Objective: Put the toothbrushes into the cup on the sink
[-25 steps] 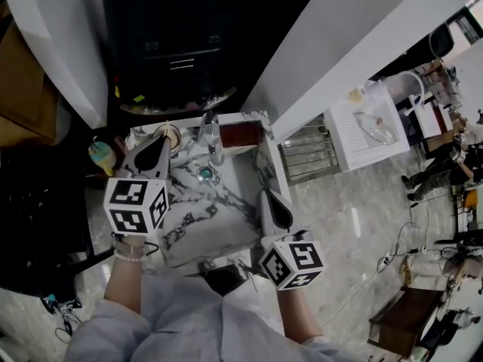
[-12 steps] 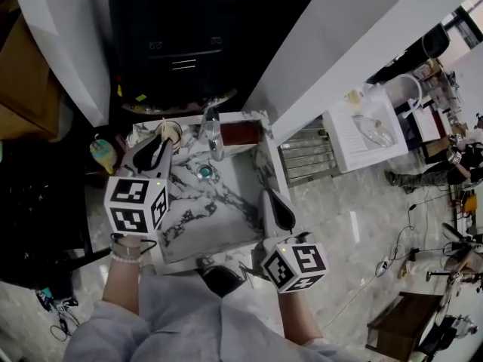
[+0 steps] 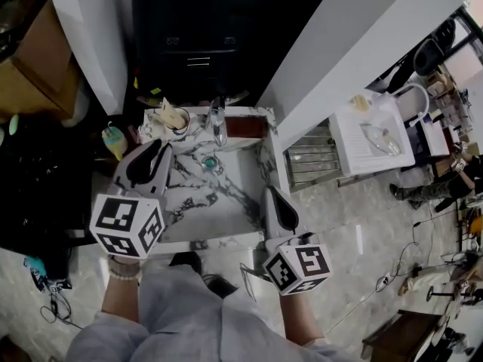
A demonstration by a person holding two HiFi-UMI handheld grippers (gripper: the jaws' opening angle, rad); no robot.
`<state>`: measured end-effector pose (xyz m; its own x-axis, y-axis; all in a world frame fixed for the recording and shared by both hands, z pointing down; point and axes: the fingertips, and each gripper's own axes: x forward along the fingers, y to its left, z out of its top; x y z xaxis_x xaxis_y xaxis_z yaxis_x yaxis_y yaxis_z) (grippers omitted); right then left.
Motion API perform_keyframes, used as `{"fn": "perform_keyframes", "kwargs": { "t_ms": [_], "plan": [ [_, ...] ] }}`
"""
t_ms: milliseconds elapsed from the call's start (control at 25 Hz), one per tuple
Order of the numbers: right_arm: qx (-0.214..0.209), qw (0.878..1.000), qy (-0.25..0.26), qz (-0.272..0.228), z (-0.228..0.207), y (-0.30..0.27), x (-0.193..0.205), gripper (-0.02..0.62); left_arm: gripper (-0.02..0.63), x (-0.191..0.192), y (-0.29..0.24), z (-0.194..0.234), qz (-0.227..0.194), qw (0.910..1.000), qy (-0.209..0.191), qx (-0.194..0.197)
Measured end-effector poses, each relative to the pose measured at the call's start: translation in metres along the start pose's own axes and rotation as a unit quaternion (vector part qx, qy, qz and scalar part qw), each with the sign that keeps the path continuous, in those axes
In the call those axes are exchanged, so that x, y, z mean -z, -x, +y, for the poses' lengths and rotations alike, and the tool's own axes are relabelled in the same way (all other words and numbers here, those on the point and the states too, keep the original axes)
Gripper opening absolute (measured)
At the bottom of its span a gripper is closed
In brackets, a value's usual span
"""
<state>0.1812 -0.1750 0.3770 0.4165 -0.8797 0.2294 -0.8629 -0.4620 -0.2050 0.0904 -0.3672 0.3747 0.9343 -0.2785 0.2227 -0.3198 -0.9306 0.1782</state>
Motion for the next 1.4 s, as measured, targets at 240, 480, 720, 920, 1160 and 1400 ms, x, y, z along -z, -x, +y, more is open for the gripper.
{"fn": "perform_keyframes", "kwargs": {
  "t_ms": [240, 480, 720, 920, 1160, 1400],
  "plan": [
    [-0.035, 0.999, 0.027, -0.015, 0.007, 0.054, -0.009, -0.002, 0.027, -0.010, 0.055, -0.051, -0.037, 0.9993, 0.008, -0.005],
    [-0.059, 0.997, 0.034, -0.036, 0.010, 0.113, -0.015, -0.002, 0.008, -0.012, 0.107, -0.106, -0.052, 0.9985, 0.018, -0.009],
    [-0.088, 0.994, 0.040, -0.060, 0.015, 0.170, -0.021, -0.002, 0.006, -0.022, 0.165, -0.166, -0.089, 0.9959, 0.009, -0.015],
    [-0.100, 0.991, 0.044, -0.077, 0.016, 0.209, -0.024, -0.002, 0.006, -0.018, 0.199, -0.208, -0.097, 0.9952, 0.002, -0.009],
    [-0.123, 0.987, 0.044, -0.089, 0.021, 0.239, -0.024, -0.002, 0.006, -0.015, 0.229, -0.248, -0.101, 0.9948, -0.013, -0.002],
    [-0.134, 0.985, 0.039, -0.101, 0.025, 0.253, -0.029, -0.002, 0.006, -0.018, 0.244, -0.266, -0.106, 0.9940, -0.025, -0.003]
  ]
}}
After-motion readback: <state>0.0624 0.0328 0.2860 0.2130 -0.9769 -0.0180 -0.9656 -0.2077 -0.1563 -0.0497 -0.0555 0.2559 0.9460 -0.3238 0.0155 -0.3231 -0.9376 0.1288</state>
